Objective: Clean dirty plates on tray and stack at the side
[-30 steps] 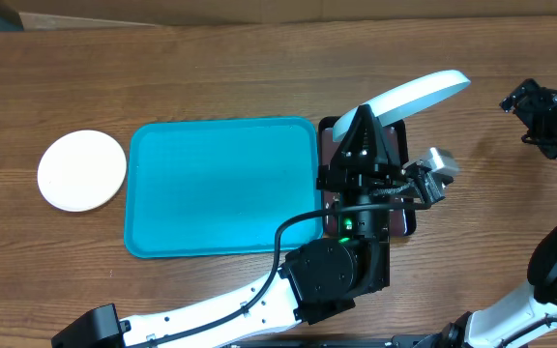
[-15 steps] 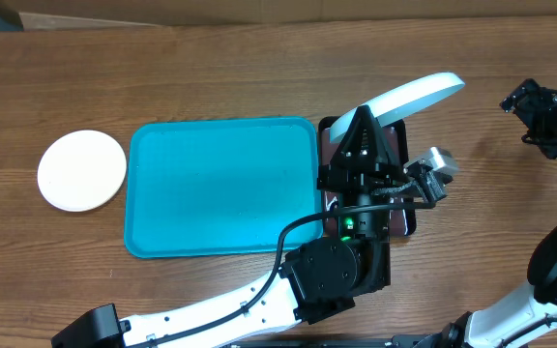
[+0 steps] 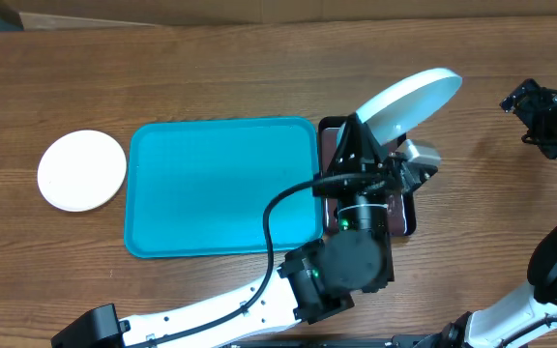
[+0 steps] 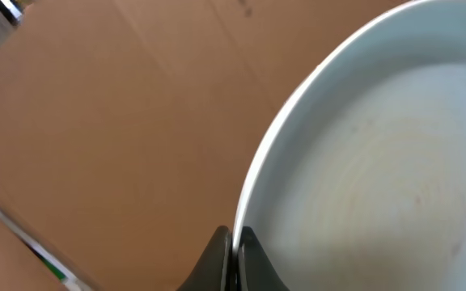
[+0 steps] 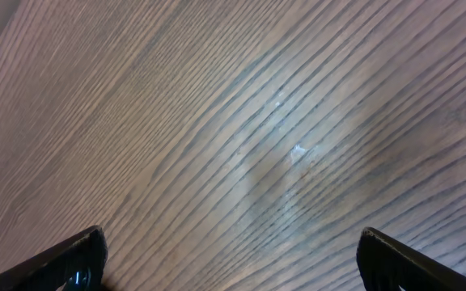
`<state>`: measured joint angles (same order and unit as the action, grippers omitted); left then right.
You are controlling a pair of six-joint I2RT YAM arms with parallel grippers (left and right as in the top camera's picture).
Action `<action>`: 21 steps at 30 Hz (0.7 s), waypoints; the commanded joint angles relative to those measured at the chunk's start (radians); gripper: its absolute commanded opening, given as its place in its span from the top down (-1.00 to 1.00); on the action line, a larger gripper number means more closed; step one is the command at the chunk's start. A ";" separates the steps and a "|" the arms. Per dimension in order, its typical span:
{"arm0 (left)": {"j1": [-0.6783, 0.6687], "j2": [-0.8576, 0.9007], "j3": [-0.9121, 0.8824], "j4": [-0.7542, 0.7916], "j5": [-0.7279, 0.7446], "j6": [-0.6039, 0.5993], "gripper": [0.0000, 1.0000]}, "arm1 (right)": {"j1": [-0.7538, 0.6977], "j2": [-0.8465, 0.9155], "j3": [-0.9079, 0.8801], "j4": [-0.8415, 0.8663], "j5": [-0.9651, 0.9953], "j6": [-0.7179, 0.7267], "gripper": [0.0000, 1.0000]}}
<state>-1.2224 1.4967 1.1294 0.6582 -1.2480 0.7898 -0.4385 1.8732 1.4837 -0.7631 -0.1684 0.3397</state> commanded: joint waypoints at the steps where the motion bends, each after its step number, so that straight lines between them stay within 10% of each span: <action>1: 0.005 0.002 0.014 -0.143 0.020 -0.258 0.92 | -0.001 -0.009 0.015 0.003 0.003 0.005 -1.00; 10: 0.050 0.007 0.013 -0.595 0.176 -0.295 0.91 | -0.001 -0.009 0.015 0.003 0.003 0.005 -1.00; 21: 0.280 0.003 0.012 -0.909 0.343 -0.903 0.91 | -0.001 -0.009 0.015 0.003 0.003 0.005 -1.00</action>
<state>-1.0241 1.4994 1.1324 -0.2302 -1.0130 0.1398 -0.4389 1.8732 1.4834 -0.7631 -0.1680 0.3405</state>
